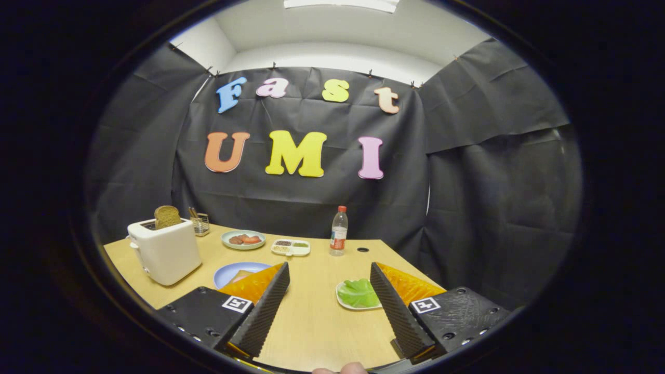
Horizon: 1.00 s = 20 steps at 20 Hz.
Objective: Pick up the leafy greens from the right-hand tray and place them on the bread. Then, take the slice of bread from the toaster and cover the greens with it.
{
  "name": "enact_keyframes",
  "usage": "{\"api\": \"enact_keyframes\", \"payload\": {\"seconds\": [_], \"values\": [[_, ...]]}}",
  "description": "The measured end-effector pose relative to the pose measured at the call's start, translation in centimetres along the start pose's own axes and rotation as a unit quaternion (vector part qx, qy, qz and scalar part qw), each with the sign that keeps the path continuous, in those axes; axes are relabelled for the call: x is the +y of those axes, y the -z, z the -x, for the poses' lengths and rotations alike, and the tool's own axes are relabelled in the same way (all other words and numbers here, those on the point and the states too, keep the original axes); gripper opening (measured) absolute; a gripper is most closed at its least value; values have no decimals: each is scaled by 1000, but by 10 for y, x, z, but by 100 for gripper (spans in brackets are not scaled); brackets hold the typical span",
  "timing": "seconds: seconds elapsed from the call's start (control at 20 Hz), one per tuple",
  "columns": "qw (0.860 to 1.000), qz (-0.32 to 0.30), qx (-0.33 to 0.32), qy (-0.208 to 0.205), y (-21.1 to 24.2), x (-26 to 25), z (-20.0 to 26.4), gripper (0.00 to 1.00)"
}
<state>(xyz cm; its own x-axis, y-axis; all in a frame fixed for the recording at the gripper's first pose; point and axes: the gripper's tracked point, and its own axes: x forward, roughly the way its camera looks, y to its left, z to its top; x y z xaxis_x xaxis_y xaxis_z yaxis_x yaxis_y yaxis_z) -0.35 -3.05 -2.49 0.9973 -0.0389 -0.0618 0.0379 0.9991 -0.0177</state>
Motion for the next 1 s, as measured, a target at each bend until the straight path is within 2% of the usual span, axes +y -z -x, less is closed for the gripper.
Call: {"api": "enact_keyframes", "payload": {"seconds": [0.35, 0.65, 0.85, 1.0], "values": [[1000, -5, 20, 2, 15, -28, -11, 95], [998, -25, 48, 27, 27, -87, -40, 95], [992, -67, 102, 19, 52, -111, -81, 95], [981, -124, 147, 20, 77, -127, -119, 95]]}}
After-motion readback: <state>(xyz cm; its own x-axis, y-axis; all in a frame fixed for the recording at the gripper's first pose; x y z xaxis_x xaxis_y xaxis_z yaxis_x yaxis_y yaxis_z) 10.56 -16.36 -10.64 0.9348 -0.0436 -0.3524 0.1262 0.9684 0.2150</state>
